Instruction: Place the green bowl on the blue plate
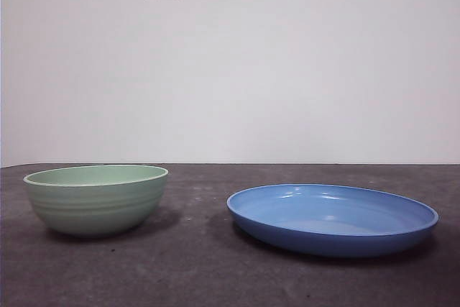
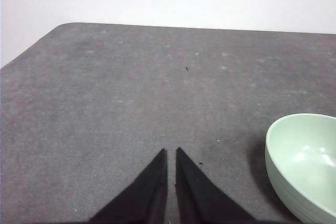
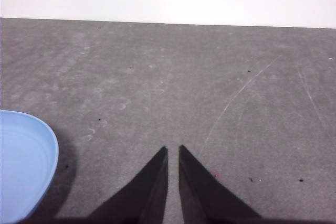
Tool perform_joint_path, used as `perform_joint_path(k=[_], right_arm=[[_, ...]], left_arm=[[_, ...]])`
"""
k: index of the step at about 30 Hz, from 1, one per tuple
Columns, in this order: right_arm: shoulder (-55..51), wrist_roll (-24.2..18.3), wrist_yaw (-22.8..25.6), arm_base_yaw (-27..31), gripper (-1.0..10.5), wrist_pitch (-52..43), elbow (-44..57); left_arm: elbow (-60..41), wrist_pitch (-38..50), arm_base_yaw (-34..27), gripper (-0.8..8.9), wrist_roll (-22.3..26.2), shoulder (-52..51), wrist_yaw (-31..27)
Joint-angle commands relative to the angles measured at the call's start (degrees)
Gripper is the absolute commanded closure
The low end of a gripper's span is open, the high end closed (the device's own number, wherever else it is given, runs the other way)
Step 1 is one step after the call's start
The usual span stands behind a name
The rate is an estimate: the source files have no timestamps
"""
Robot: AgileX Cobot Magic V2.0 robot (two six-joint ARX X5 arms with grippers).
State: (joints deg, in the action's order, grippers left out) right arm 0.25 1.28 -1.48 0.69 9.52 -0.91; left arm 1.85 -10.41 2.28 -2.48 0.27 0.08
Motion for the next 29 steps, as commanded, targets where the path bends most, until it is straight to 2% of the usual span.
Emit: perform_joint_path(k=[1,4,10,13,21,24,29], right_arm=[[0.0,0.0,-0.2,-0.1,9.1,-0.9,0.3],[0.0,2.0,-0.2,-0.1,9.1,-0.9,0.3],[0.0,7.4,-3.2,-0.1,9.4,-0.9,-0.1],[0.0,10.8,-3.2,-0.2,9.4,-0.9,-1.8],[3.1,18.1,-3.8,-0.6,9.4,4.3,-14.6],[6.2,18.4,-5.7,-1.3,9.4,7.5,-20.4],[13.1,18.2,-11.2,-2.4,9.4,14.8,-29.6]], left_arm=[[-1.2,0.0,-0.1,7.87,-0.3,-0.1,-0.2],[-1.2,0.0,0.0,7.89,-3.1,-0.1,-0.2],[-0.6,-0.3,0.0,7.98,-5.4,0.0,1.4],[1.6,-0.3,0.4,7.98,-6.8,0.5,1.4],[13.9,-0.7,2.0,7.98,-13.0,6.8,1.4],[20.5,-2.6,2.9,7.98,-13.1,11.4,2.1],[31.6,-8.1,4.1,7.98,-13.3,20.0,10.7]])
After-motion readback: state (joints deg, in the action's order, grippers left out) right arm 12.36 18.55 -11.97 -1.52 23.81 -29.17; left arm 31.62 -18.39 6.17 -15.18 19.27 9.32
